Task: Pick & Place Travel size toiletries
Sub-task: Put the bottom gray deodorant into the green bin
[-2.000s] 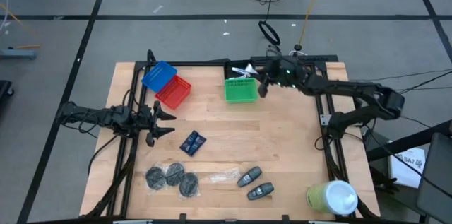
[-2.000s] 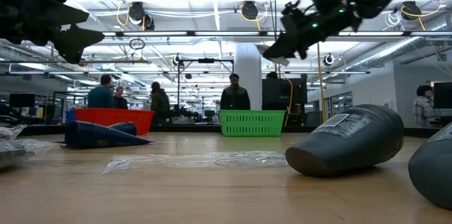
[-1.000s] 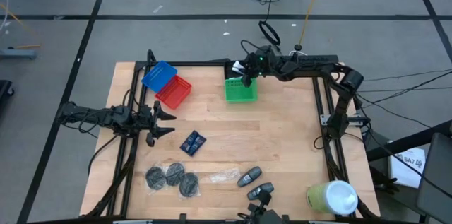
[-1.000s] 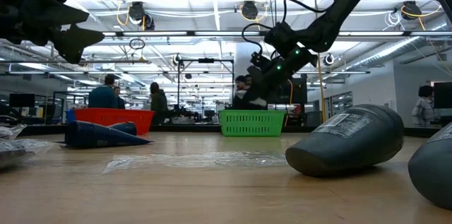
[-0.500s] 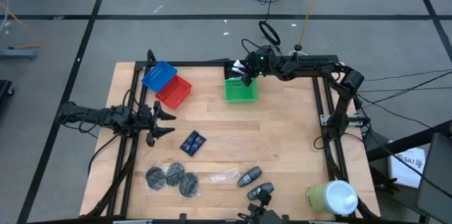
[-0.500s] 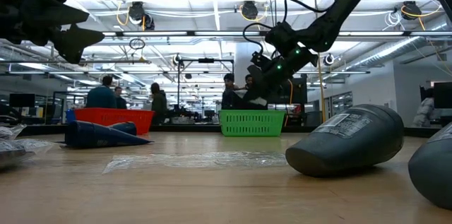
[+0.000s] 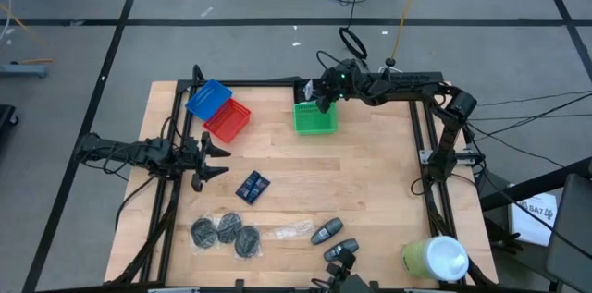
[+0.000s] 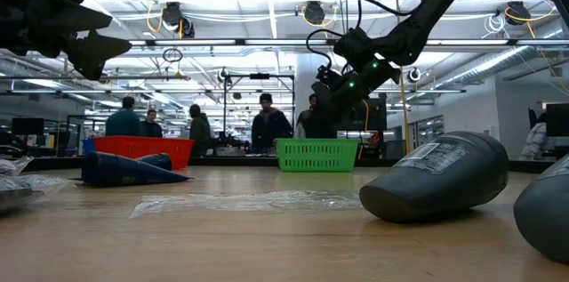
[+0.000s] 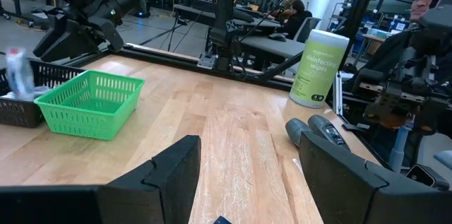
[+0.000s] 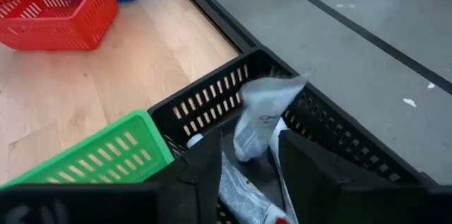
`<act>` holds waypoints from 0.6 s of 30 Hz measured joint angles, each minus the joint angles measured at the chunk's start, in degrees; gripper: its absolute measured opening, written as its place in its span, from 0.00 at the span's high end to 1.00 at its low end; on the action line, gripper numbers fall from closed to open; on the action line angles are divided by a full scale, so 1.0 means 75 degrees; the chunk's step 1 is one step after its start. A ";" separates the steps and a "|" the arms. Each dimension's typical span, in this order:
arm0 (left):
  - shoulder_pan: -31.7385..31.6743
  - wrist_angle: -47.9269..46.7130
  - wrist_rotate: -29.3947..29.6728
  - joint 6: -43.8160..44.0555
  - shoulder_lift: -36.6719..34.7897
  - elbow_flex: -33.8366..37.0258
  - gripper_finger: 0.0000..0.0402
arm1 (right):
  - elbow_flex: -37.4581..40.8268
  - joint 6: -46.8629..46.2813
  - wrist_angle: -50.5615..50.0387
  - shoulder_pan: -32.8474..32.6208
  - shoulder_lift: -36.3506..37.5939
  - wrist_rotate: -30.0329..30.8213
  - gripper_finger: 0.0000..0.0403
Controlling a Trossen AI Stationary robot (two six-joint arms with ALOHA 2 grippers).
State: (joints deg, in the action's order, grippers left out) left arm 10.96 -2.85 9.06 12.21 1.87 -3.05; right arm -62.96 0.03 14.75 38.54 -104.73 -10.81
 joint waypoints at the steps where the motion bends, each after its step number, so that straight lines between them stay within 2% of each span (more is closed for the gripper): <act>1: 0.0000 -0.0003 0.0000 0.0003 0.0000 0.0000 0.41 | 0.0003 0.0000 -0.0016 0.0000 0.0000 -0.0002 0.66; 10: 0.0000 -0.0001 0.0000 0.0003 -0.0002 0.0000 0.41 | 0.0003 0.0137 -0.0019 -0.0268 0.0086 -0.0226 0.67; 18: 0.0000 0.0000 0.0000 0.0003 0.0000 0.0000 0.41 | 0.0003 0.0519 -0.0445 -0.1086 0.0795 -0.0391 0.67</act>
State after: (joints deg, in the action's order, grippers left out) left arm 10.96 -2.85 9.06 12.23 1.87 -3.05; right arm -62.94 3.92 11.41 30.40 -98.77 -13.74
